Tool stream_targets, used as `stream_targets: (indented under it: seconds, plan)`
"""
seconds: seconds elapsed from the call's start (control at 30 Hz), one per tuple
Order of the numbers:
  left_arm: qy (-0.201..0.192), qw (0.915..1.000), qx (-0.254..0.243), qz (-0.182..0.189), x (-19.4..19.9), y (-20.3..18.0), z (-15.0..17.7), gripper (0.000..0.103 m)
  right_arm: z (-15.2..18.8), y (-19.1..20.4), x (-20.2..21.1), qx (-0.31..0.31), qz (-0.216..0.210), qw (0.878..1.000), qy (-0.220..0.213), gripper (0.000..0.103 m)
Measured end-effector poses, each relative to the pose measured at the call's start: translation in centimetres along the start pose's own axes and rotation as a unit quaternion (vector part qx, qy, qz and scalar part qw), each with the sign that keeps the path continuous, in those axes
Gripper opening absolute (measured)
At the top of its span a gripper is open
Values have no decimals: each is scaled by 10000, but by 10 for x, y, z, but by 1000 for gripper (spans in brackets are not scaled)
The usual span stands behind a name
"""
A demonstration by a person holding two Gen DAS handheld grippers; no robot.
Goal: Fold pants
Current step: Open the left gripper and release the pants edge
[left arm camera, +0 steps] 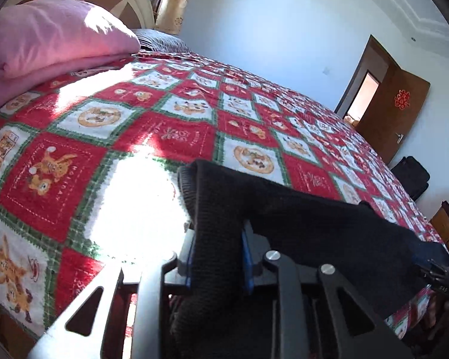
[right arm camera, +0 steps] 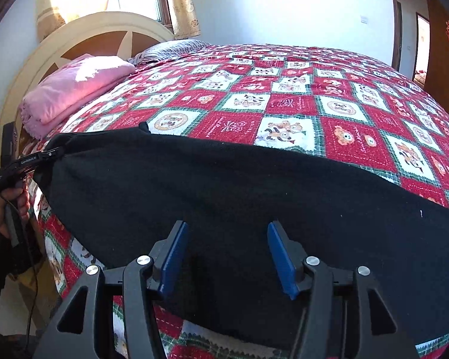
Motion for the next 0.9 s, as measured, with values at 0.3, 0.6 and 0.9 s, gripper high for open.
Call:
stream_targets:
  seconds: [0.3, 0.6, 0.9]
  plan:
    - [-575, 9932, 17, -1008, 41, 16, -12, 76, -9, -82, 51, -197, 868, 9960, -78, 63]
    - [-705, 9925, -877, -478, 48, -81, -17, 88, 3, -192, 79, -642, 2283, 9714, 93, 66]
    - [-189, 9885, -1488, 198, -5, -193, 3, 88, 18, -215, 68, -727, 2287, 9707, 145, 74]
Point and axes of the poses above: each gripper's, at about its wrist camera, not at the fingertips, and x roughly against the way its jaws point, y to its left, z to its underside, the point moved 5 cm from there along -x, roughly the way its jaws point, and after that the axes turned 7 degrees about -x, right-handed, at the moved point
